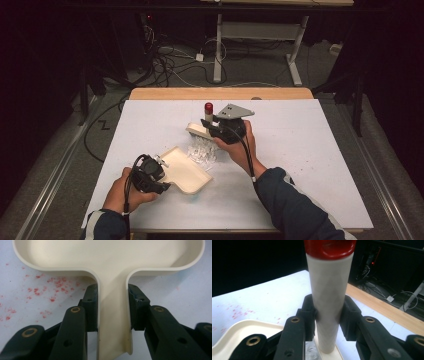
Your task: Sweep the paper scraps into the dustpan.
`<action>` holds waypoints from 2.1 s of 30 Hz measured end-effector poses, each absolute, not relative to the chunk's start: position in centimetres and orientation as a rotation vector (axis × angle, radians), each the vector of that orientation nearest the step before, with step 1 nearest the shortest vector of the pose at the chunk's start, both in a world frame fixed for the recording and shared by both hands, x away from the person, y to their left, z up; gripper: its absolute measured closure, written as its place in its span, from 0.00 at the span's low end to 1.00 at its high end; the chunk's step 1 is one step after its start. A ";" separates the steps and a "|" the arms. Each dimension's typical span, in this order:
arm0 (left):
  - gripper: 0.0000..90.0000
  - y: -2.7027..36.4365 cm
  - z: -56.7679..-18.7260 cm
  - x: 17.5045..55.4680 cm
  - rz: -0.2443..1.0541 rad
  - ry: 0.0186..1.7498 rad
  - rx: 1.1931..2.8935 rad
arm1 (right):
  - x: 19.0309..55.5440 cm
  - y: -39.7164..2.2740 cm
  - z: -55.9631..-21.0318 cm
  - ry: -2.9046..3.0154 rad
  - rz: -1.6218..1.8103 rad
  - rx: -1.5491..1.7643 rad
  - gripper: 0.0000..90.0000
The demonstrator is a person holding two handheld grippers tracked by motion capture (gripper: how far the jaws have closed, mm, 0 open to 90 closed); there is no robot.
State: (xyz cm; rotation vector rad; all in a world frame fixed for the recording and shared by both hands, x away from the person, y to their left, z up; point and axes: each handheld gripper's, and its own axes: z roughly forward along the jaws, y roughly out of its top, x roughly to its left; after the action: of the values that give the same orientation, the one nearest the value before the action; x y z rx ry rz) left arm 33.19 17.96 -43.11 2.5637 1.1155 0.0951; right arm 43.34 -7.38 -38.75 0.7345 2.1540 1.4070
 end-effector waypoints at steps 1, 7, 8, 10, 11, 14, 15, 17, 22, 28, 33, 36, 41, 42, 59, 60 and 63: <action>0.71 17.9 -43.1 33.2 0.093 1.117 2.562 | 43.1 -7.4 -38.8 2.164 1.409 0.732 0.77; 0.70 17.8 -43.2 33.3 0.084 1.134 2.550 | 41.4 -7.1 -38.7 2.202 1.447 0.700 0.77; 0.70 17.8 -43.2 33.3 0.084 1.135 2.550 | 41.0 -7.0 -38.7 2.208 1.454 0.691 0.77; 0.71 17.8 -43.2 33.3 0.085 1.134 2.556 | 40.3 -6.7 -38.7 2.227 1.465 0.671 0.77; 0.70 17.8 -43.2 33.3 0.085 1.134 2.557 | 39.8 -6.6 -38.7 2.232 1.468 0.662 0.77; 0.71 17.8 -43.3 33.3 0.086 1.133 2.560 | 38.7 -6.0 -38.6 2.252 1.494 0.619 0.77; 0.70 17.8 -43.3 33.4 0.087 1.133 2.561 | 38.4 -5.8 -38.5 2.257 1.499 0.609 0.77; 0.70 17.8 -43.3 33.4 0.083 1.127 2.566 | 37.8 -5.4 -38.4 2.266 1.512 0.583 0.78; 0.70 17.7 -43.4 33.4 0.089 1.131 2.570 | 37.1 -4.7 -38.1 2.259 1.537 0.542 0.78; 0.70 17.8 -43.5 33.3 0.088 1.133 2.568 | 38.2 -5.4 -37.1 2.191 1.578 0.584 0.78; 0.71 17.9 -43.7 33.3 0.089 1.122 2.588 | 38.4 -7.6 -35.6 2.122 1.589 0.636 0.78; 0.70 17.9 -43.8 33.2 0.096 1.118 2.603 | 38.1 -9.2 -34.9 2.106 1.558 0.644 0.78; 0.70 17.9 -43.7 33.1 0.104 1.102 2.625 | 37.3 -11.8 -34.4 2.126 1.435 0.656 0.78; 0.70 17.9 -43.7 33.1 0.106 1.104 2.622 | 37.2 -12.4 -34.4 2.135 1.421 0.663 0.78; 0.70 17.4 -43.3 33.1 0.128 1.075 2.661 | 33.3 -16.1 -36.4 2.274 1.293 0.655 0.78; 0.70 17.4 -43.4 33.1 0.128 1.075 2.663 | 33.3 -15.2 -36.5 2.268 1.311 0.649 0.78; 0.70 17.3 -43.4 33.1 0.124 1.077 2.656 | 33.4 -14.2 -36.6 2.274 1.328 0.645 0.78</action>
State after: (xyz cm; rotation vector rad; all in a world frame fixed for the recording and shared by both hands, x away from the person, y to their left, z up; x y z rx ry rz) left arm 33.14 17.27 -43.43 2.6558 1.0766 0.1241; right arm 33.39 -14.17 -36.59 0.6446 2.2739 1.3284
